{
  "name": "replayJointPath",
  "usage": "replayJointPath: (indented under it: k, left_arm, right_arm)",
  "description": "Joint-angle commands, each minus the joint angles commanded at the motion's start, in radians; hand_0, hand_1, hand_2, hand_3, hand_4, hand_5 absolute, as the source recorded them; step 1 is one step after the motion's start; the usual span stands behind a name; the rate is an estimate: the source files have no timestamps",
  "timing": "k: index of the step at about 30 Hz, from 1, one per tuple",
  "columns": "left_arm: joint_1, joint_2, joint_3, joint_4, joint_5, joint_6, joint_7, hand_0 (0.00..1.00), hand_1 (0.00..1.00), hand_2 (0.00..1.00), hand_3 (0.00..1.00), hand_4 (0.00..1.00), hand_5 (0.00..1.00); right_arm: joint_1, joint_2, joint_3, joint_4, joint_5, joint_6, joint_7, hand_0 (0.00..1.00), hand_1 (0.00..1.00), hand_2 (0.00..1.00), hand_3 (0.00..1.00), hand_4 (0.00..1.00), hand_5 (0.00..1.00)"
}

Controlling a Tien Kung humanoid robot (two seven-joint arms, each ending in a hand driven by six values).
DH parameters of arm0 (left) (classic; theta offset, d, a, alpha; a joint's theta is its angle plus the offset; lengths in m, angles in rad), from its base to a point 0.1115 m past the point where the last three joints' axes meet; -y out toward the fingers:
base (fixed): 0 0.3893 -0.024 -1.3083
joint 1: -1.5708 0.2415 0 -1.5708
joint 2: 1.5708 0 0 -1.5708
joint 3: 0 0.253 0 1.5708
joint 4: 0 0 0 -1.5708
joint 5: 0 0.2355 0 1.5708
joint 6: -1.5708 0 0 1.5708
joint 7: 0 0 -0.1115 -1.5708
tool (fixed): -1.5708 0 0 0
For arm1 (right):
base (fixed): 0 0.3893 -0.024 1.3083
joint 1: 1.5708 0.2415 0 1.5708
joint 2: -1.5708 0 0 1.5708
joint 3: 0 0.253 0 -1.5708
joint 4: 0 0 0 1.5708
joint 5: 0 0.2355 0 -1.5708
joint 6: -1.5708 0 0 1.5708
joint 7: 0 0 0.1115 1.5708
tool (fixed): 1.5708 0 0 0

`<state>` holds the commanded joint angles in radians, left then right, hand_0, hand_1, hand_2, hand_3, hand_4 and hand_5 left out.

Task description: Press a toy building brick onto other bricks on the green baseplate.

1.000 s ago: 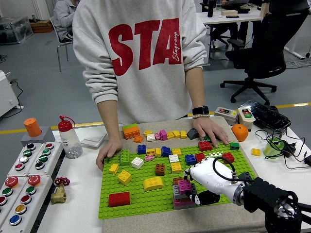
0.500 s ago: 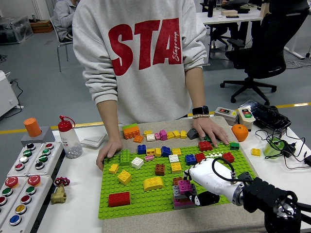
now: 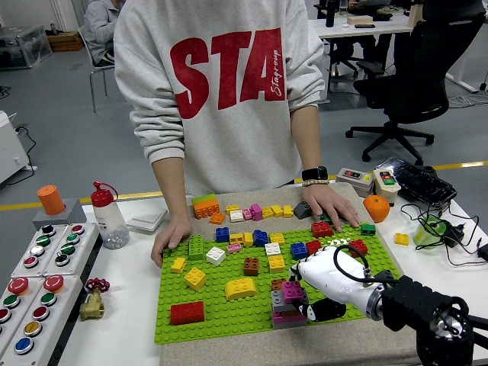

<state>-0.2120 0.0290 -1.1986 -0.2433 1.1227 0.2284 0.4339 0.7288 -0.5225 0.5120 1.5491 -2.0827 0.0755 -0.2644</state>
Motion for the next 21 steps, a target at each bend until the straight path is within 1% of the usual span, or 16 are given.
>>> replayJointPath:
  k: [2, 3, 21]
  left_arm:
    - [0.0, 0.0, 0.0, 0.0, 0.0, 0.0, 0.0, 0.632, 0.595, 0.604, 0.394, 0.299, 0.936]
    - [-0.001, 0.0, 0.0, 0.0, 0.0, 0.0, 0.0, 0.631, 0.595, 0.604, 0.394, 0.299, 0.937]
    - [-0.003, 0.001, -0.001, 0.0, 0.002, -0.001, 0.0, 0.631, 0.594, 0.604, 0.392, 0.298, 0.936]
  right_arm:
    - [0.0, 0.0, 0.0, 0.0, 0.0, 0.003, 0.001, 0.669, 0.636, 0.672, 0.718, 0.598, 0.407]
    - [0.0, 0.0, -0.001, 0.0, 0.0, 0.005, 0.001, 0.673, 0.645, 0.686, 0.755, 0.606, 0.414]
    - [0.003, -0.002, 0.003, 0.008, 0.001, 0.011, 0.006, 0.676, 0.65, 0.692, 0.775, 0.627, 0.428]
